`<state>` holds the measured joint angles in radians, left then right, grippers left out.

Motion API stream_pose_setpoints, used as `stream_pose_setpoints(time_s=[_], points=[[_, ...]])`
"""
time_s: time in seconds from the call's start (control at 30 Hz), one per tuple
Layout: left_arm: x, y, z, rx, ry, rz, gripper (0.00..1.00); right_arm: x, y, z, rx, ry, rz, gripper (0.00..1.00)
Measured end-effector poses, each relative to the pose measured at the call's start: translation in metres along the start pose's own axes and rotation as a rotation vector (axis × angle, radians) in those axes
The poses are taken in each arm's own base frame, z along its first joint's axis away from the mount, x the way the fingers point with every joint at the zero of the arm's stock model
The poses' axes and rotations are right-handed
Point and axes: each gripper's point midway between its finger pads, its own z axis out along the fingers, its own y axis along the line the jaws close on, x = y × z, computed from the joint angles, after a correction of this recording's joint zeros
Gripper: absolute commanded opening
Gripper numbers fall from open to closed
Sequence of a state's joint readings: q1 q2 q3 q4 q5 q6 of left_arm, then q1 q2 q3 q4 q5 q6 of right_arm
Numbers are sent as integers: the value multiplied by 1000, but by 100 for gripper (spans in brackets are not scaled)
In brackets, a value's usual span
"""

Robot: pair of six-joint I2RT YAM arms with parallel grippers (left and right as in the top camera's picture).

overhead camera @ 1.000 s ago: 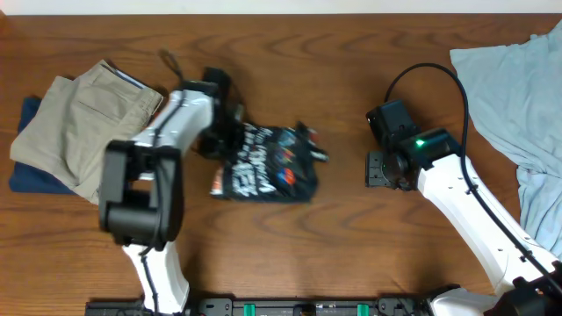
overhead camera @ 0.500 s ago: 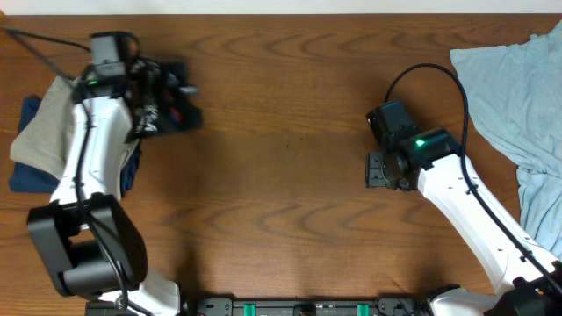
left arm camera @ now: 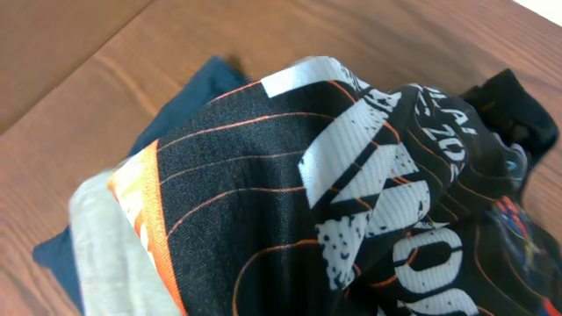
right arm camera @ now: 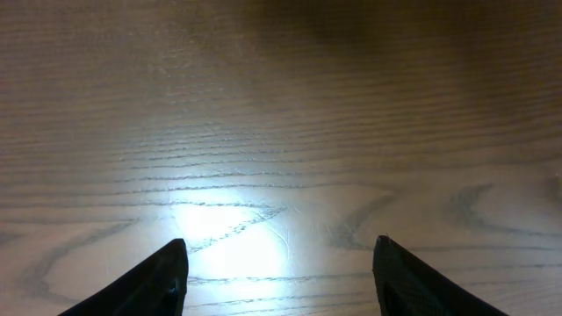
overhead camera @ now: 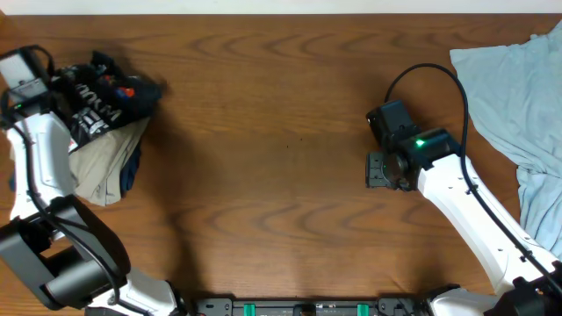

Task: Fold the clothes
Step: 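Carry the jersey left and place it on the khaki pants stack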

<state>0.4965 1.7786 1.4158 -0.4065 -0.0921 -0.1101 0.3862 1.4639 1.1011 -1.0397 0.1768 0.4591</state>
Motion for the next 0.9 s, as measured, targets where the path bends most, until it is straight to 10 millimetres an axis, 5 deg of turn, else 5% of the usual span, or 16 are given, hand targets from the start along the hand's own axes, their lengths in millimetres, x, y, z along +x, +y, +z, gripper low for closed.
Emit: stream_pose_setpoints(time_s=[0.13,0.4,0.67,0.9], points=[[7,21,15,-20,35,-69,11,0,0,0,0,0,0,66],[18,43,32,-4,85,-170,67,0,0,0,0,0,0,67],[3,1,22,299,69,-227,96,-1,-1,0,6,-4,0,71],[-26,-34,-39,492,-9,-197,98,-2,-1,0,4,-10,1,73]])
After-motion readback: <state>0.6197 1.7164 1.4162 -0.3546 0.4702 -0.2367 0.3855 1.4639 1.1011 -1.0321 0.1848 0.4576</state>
